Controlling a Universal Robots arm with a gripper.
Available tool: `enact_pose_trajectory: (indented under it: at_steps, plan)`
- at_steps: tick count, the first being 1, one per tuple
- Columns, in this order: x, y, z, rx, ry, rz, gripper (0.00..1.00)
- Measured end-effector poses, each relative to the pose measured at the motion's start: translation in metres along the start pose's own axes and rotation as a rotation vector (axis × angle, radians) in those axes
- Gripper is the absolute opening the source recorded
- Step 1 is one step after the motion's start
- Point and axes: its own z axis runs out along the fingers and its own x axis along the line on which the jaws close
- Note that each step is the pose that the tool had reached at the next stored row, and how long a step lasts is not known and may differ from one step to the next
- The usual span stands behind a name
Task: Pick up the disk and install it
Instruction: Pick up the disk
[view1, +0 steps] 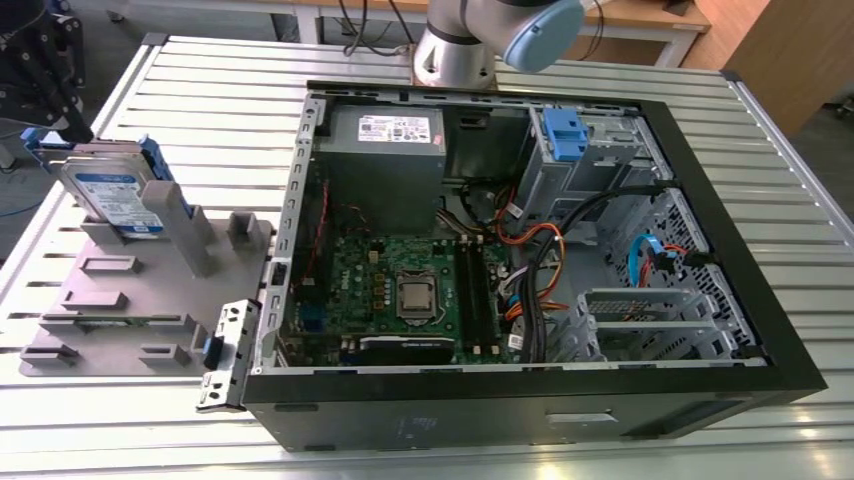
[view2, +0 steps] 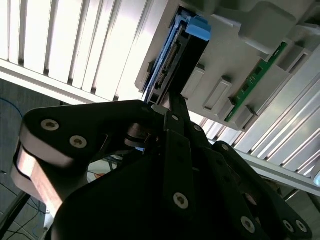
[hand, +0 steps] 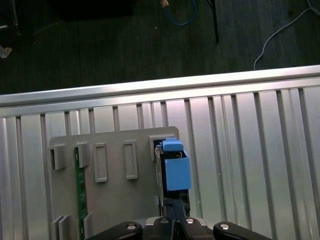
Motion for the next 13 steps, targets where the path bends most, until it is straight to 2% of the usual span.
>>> enact_pose_trajectory:
  at_steps: [4, 13]
  plan:
    - [-0.0010, -0.0019, 0.0002, 0.0000, 0.0000, 0.000, 0.11]
    - [-0.0034, -0.0018, 0.0022, -0.0001, 0.0000, 0.000, 0.11]
